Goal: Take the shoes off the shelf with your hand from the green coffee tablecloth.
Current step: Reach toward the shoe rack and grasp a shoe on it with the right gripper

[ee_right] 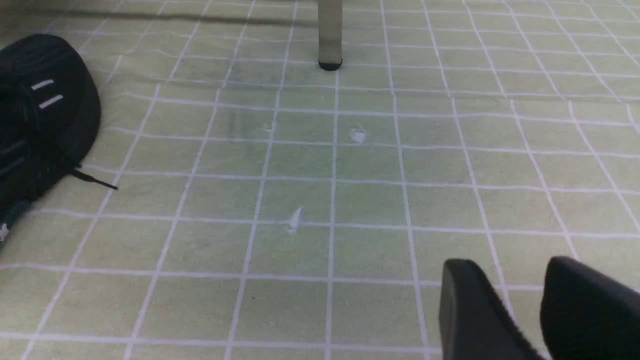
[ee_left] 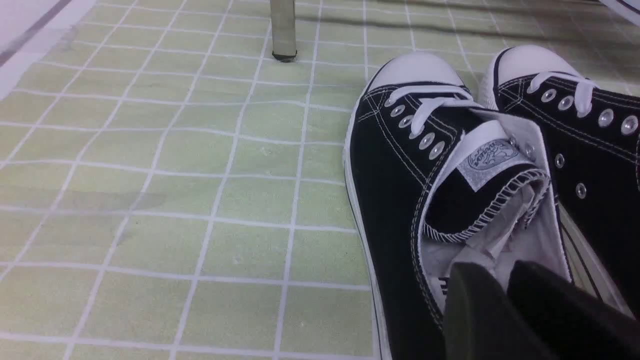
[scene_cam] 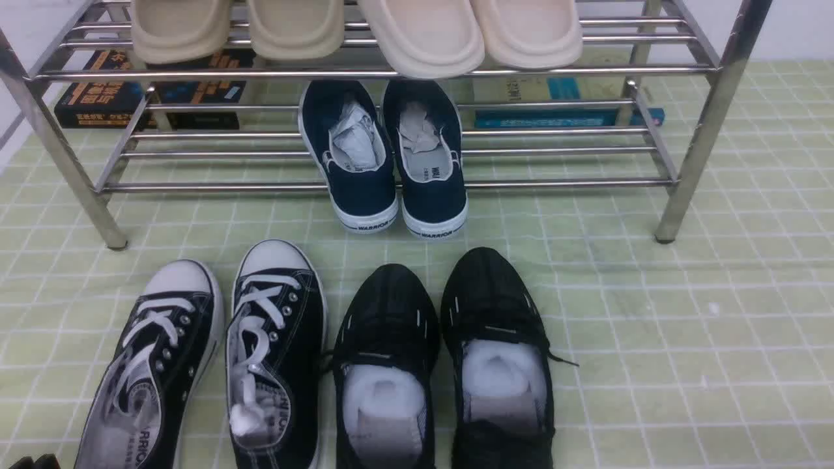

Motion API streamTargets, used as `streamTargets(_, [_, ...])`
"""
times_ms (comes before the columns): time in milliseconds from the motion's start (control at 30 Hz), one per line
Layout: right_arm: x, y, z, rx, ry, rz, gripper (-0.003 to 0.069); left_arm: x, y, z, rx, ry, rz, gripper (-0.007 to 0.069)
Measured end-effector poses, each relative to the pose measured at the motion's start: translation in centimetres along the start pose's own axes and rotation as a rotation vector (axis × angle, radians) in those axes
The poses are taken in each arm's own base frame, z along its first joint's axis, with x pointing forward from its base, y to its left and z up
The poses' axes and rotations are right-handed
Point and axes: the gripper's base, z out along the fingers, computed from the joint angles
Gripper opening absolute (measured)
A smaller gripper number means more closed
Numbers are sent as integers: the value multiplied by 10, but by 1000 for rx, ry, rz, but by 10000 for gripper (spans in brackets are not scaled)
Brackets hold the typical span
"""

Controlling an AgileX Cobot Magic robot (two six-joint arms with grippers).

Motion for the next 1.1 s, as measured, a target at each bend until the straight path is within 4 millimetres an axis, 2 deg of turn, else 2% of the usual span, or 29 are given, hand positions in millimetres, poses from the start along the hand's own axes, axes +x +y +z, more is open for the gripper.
streamTargets(1100, [0, 0, 0, 0, 0, 0, 237, 0, 0, 0, 0, 0, 0, 163])
